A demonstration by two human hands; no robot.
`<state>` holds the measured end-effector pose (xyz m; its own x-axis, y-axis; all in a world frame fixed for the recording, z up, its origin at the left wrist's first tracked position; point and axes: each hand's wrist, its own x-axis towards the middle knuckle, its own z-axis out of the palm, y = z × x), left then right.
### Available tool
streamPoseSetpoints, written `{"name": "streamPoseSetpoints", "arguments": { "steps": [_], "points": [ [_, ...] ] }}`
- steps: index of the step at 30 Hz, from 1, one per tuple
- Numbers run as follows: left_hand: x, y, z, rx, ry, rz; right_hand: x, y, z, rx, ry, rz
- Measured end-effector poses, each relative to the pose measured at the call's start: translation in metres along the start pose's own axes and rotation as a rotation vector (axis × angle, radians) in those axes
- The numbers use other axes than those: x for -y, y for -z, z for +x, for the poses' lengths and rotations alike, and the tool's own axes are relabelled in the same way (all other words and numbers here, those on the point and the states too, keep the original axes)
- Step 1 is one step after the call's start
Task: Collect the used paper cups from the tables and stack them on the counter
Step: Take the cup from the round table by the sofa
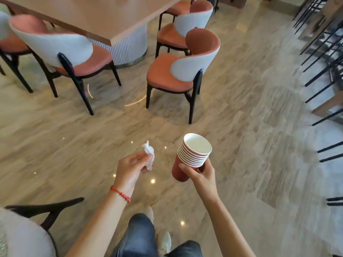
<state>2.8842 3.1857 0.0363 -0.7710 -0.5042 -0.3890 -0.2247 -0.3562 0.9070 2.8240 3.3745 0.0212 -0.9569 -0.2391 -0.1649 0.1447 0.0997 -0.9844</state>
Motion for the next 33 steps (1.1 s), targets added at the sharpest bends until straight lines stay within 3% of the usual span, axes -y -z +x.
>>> {"name": "streamPoseSetpoints", "arguments": {
  "steps": [13, 27, 33],
  "points": [
    [-0.080, 0.034, 0.171, -0.229, -0.024, -0.099, 0.046, -0.121, 0.197, 0.261, 0.053, -0.066],
    [-0.141, 0.140, 0.263, -0.696, -0.079, -0.263, 0.085, -0.306, 0.325, 0.761, 0.113, -0.136],
    [-0.176, 0.169, 0.312, -0.821, -0.118, -0.297, 0.105, -0.388, 0.386, 0.939, 0.159, -0.158]
  ]
}}
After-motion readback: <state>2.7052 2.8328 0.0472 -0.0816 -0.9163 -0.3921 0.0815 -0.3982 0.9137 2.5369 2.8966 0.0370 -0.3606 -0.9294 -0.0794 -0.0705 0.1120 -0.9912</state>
